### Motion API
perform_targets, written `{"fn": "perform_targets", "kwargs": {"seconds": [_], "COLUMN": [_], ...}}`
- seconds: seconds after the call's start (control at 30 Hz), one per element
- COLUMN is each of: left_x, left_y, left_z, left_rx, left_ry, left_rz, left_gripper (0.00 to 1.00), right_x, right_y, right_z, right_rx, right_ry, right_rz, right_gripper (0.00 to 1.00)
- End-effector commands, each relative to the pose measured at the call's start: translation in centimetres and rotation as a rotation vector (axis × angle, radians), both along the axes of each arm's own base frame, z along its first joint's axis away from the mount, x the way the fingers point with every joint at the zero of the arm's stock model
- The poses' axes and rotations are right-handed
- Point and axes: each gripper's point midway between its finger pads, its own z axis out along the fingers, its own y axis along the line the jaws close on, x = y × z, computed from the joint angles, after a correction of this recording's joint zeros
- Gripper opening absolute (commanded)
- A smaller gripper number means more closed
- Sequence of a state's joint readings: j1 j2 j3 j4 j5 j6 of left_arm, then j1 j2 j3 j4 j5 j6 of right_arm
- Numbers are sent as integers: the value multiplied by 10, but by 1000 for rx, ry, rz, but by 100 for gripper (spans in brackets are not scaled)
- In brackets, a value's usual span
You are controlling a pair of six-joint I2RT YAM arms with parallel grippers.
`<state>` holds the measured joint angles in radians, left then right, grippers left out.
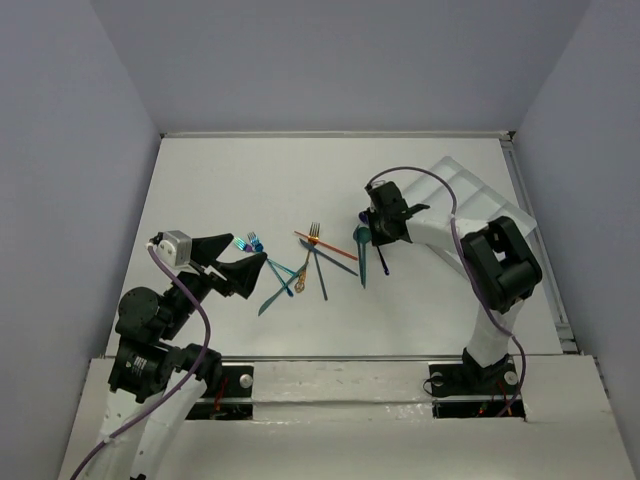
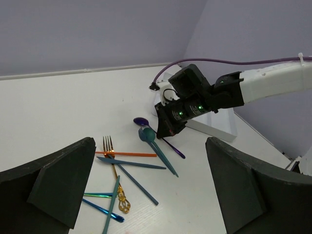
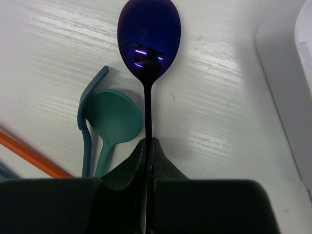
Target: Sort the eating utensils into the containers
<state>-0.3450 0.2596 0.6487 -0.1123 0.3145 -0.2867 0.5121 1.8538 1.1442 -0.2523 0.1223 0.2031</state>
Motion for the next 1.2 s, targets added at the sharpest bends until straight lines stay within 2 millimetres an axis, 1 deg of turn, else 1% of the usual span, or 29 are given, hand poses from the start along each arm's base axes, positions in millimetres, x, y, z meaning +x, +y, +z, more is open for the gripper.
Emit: {"fn": "perform_targets", "kwargs": {"seconds": [0.0, 0.03, 0.17, 0.2, 0.27, 0.3, 0.37, 0.4, 0.43, 0.47, 0.5, 0.53, 0.57, 0.6, 0.63, 0.67, 0.7, 0.8, 0.83, 0.87, 0.9, 0.93, 1.0, 1.03, 1.1, 1.13, 1.17], "left_x": [-1, -1, -1, -1, -1, -1, -2, -2, -2, -2, -3, -3, -4, -4, -4, -4, -5, -5, -6, -5, -7, -8, -10, -10, -12, -12, -13], "left_y": [-1, -1, -1, -1, -2, -1, -1, -1, -1, -1, -1, -1, -1, -1, 0, 0, 0, 0, 0, 0, -1, 0, -1, -1, -2, -1, -2], "left_z": [13, 13, 13, 13, 13, 13, 13, 13, 14, 14, 14, 15, 15, 15, 15, 15, 16, 16, 16, 17, 17, 18, 19, 19, 20, 20, 20], "left_rx": [-16, -16, -16, -16, -17, -17, -17, -18, -18, -19, -19, -21, -21, -20, -21, -21, -22, -21, -22, -24, -25, -27, -28, -29, -30, -32, -32], "left_ry": [-47, -47, -49, -47, -48, -48, -48, -49, -51, -52, -53, -58, -58, -56, -59, -59, -61, -63, -66, -65, -68, -72, -74, -74, -78, -78, -76], "left_rz": [-9, -9, -12, -11, -13, -11, -11, -11, -13, -13, -13, -11, -11, -11, -11, -11, -13, -11, -11, -10, -19, -16, -25, -22, -28, -25, -33], "left_gripper": [99, 99, 99, 99, 99, 99, 99, 99, 99, 99, 99, 99, 99, 99, 99, 99, 99, 99, 99, 99, 99, 99, 99, 99, 99, 99, 99], "right_x": [19, 21, 28, 31, 33, 36, 37, 40, 42, 44, 48, 53, 55, 60, 66, 68, 73, 82, 85, 88, 91, 94, 99, 103, 106, 108, 110], "right_y": [6, 6, 7, 8, 8, 9, 9, 7, 5, 2, -9, -12, -17, -28, -32, -36, -44, -73, -84, -93, -109, -116, -127, -137, -150, -150, -157], "right_z": [17, 21, 50, 67, 85, 104, 121, 137, 144, 151, 156, 169, 172, 179, 189, 195, 205, 214, 219, 219, 218, 217, 212, 208, 204, 197, 194], "right_rx": [-16, -19, 7, 26, 51, 75, 111, 135, 155, 169, 154, 192, 197, 190, 216, 251, 267, 325, 367, 387, 399, 421, 460, 455, 441, 434, 441], "right_ry": [-76, -84, -157, -197, -238, -284, -329, -380, -408, -436, -473, -518, -535, -588, -638, -662, -717, -790, -819, -827, -835, -844, -848, -856, -865, -857, -858], "right_rz": [23, 24, 12, 5, -8, -16, -38, -62, -98, -131, -195, -255, -297, -370, -424, -489, -555, -702, -782, -826, -881, -918, -971, -1010, -1052, -1060, -1085], "right_gripper": [0, 0, 0, 0, 0, 0, 0, 0, 0, 0, 0, 0, 0, 0, 0, 0, 0, 0, 0, 0, 0, 0, 0, 0, 0, 0, 0]}}
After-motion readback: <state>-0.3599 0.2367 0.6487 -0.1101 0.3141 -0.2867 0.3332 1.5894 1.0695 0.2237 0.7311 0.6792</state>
